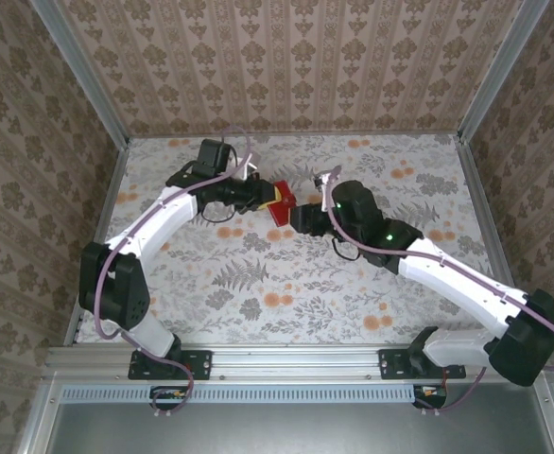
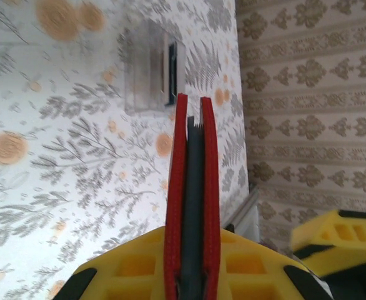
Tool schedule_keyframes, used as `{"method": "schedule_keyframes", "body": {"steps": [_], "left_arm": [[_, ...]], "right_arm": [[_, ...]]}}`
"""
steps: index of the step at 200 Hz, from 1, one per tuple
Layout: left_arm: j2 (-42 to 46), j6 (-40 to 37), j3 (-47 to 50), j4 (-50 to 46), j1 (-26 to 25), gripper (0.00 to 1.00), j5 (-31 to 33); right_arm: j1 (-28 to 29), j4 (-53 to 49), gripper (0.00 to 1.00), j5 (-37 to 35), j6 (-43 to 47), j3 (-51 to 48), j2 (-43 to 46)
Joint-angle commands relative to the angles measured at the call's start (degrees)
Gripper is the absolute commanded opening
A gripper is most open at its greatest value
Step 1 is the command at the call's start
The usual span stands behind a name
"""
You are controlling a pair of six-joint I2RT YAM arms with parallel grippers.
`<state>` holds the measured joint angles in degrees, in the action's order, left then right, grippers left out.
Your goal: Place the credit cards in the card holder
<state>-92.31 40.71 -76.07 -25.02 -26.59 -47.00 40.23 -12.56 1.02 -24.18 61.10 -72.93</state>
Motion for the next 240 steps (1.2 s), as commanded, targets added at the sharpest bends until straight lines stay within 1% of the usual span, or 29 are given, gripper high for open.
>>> {"method": "schedule_keyframes", "body": {"steps": [1,20,39,56,61,70,95,126,154,168,188,205,225,240], "left_arm": [[0.06,-0.09,-0.14,-1.02,-1.43,0.00,-5.86],[0.12,1.46,0.15,-0.27,-1.54,0.00,-7.51],[-0.04,2.66,0.69,0.83,-1.54,0.00,-9.46],[-0.53,3.75,0.98,2.06,-1.56,0.00,-10.74],[-0.87,3.85,0.72,2.04,-1.54,0.00,-11.31],[-1.59,3.65,0.21,1.86,-1.62,0.00,-12.19],[-2.96,3.22,-0.64,1.11,-1.97,0.00,-13.25],[-4.81,0.36,-2.32,-3.49,-2.57,0.00,-13.65],[-5.11,1.05,-1.32,-3.13,-2.78,0.00,-14.06],[-5.25,1.67,-0.87,-2.58,-2.80,0.00,-14.76],[-5.14,3.38,-0.06,-0.66,-2.82,0.00,-14.44],[-5.85,3.46,-0.30,-0.76,-2.84,0.00,-14.67],[-5.86,3.38,0.11,-0.91,-2.78,0.00,-13.44],[-6.32,2.43,0.33,-1.59,-2.77,0.00,-12.42]], "right_arm": [[-0.68,-10.08,0.55,4.54,10.38,4.43,-5.45],[-0.98,-13.69,0.54,4.61,10.42,7.74,-9.30],[-1.34,-16.00,0.52,1.59,10.56,10.03,-10.43],[-1.42,-17.89,0.47,-0.47,10.92,12.35,-11.18],[-1.47,-19.95,0.47,-1.07,10.91,12.90,-11.25],[-1.49,-20.27,0.47,-2.24,10.82,13.08,-11.28],[-1.58,-20.22,0.47,-3.02,10.55,13.48,-12.01],[-1.56,-19.70,0.54,-7.05,10.29,13.29,-12.91],[-1.51,-21.65,0.53,-9.32,9.34,15.13,-15.08],[-1.52,-20.25,0.49,-8.48,9.46,14.53,-16.15],[-1.47,-21.80,0.33,-7.79,9.24,15.97,-17.76],[-1.61,-20.35,0.22,-7.70,8.94,14.74,-17.39],[-1.64,-20.59,0.13,-7.90,8.73,14.50,-16.43],[-2.21,-20.05,0.08,-7.68,7.66,13.07,-14.67]]}}
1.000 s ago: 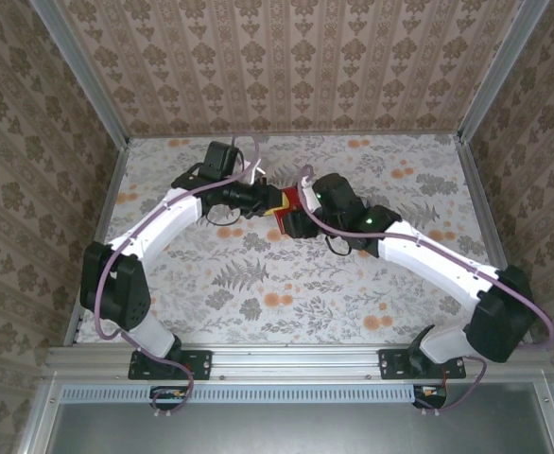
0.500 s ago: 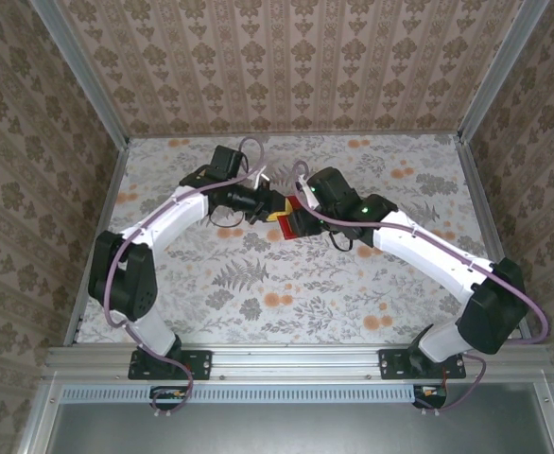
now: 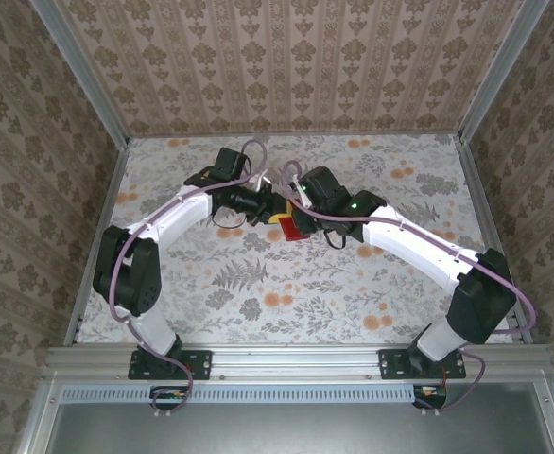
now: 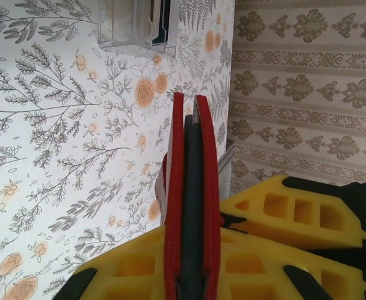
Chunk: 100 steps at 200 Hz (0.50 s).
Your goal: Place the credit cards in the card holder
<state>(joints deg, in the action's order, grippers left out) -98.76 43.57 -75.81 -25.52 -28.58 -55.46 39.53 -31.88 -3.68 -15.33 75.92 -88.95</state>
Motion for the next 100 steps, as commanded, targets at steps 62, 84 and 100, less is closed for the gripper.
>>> {"method": "schedule_keyframes", "body": {"steps": [62,84,100], "left_arm": [[-4.19,-11.87,0.75,-10.66,0.01,0.00,-2.64],[-4.43,-11.05,5.90,-5.32,-0.14,0.03,-1.60],[-5.35,-10.81,8.12,-1.57,-0.25,0.13,-0.42]], "right_arm": [[-8.30,9.33,0.00,12.66,-8.10,-13.22,8.35],[-8.33,10.17,0.00,15.30,-10.42,-17.34,8.88],[-8.28,13.62,0.00,15.46,-12.70,-22.15,10.88]]}}
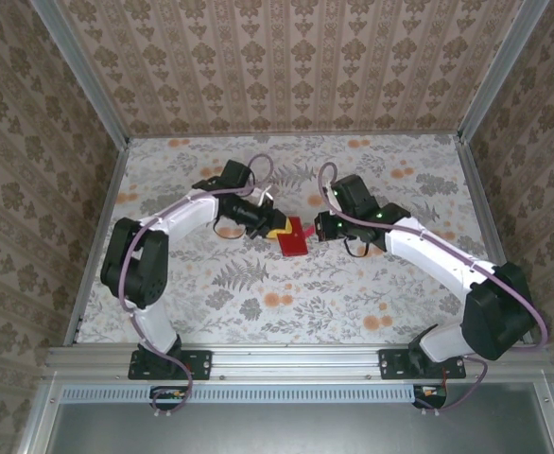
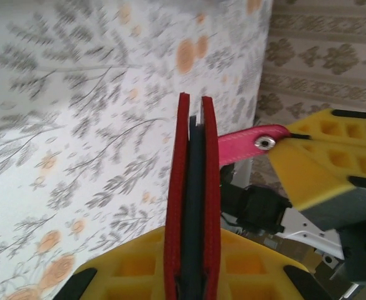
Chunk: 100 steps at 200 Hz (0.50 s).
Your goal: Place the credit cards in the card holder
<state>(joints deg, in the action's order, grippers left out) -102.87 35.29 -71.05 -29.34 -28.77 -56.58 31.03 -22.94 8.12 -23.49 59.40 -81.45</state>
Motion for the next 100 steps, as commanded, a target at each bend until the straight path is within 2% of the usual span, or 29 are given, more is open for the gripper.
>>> {"method": "schedule_keyframes", "body": {"steps": [1,20,47,67,100], "left_arm": [[-1.35,-2.60,3.40,2.31,-0.10,0.14,0.82],[-3.96,-3.82,4.07,3.38,-0.49,0.20,4.43],[-10.74,-1.52,3.75,8.35,-0.66,0.23,2.07],[-11.42,0.74,5.43,13.65,-0.84,0.32,3.05],[-10.20,-0.26,4.90,12.48,0.20,0.45,2.59]], "right_arm": [[0.24,4.84,0.00,3.70,-4.64,-5.84,3.48],[0.26,5.60,0.00,4.01,-5.93,-8.55,4.12],[0.27,7.99,0.00,4.56,-7.26,-11.67,4.46],[0.52,7.02,0.00,4.57,-7.11,-11.44,4.73],[0.43,6.94,0.00,4.12,-6.45,-11.25,4.96]]}}
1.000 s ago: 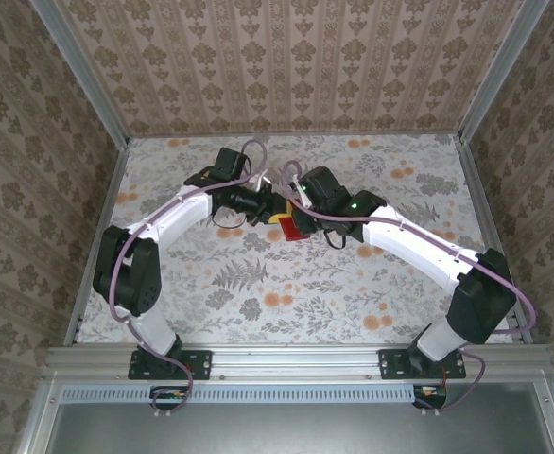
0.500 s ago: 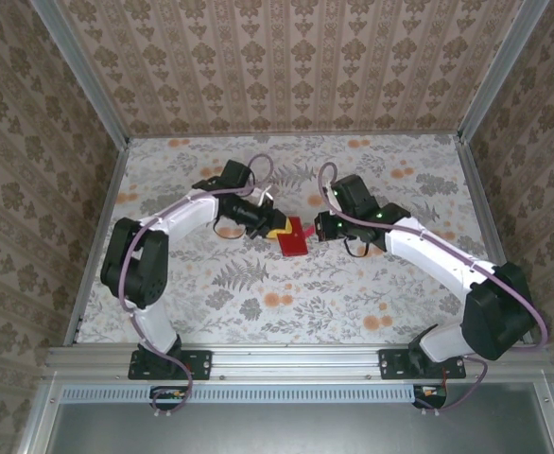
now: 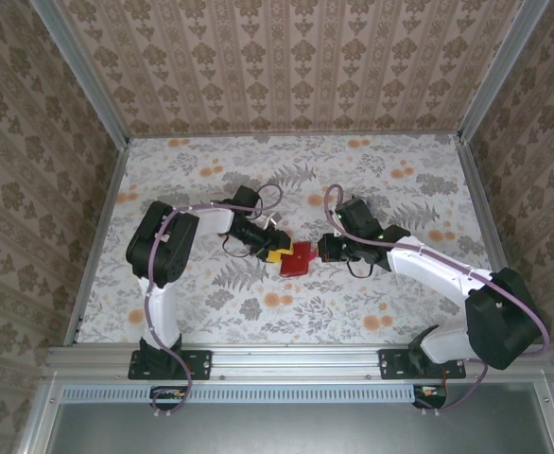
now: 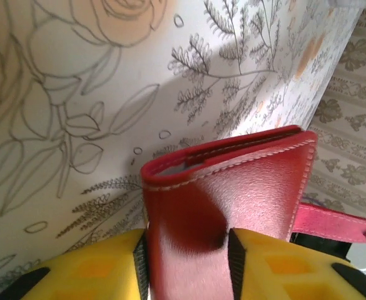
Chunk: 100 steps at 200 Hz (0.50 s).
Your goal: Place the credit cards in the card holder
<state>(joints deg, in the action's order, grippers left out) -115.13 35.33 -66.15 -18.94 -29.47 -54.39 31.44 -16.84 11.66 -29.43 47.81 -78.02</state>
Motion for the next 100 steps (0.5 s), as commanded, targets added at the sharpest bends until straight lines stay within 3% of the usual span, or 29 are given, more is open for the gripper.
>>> {"method": "schedule_keyframes", "body": {"steps": [1,28,75,100], "left_arm": [[2.21,-0.37,-0.01,2.07,0.95,0.45,0.42],[2.74,-1.76,-0.47,-0.61,1.48,0.51,-0.60],[5.18,3.32,3.70,7.07,0.21,0.58,-3.64],[7.23,2.85,4.70,6.67,0.34,0.63,-3.36]], "right_arm": [[0.06,0.80,0.00,0.66,-0.44,0.38,1.54],[0.42,1.94,0.00,1.64,-0.43,0.59,0.46],[1.52,4.73,0.00,5.12,-2.90,1.77,-0.62],[1.87,9.37,0.00,7.82,-4.88,1.20,-0.56]]}}
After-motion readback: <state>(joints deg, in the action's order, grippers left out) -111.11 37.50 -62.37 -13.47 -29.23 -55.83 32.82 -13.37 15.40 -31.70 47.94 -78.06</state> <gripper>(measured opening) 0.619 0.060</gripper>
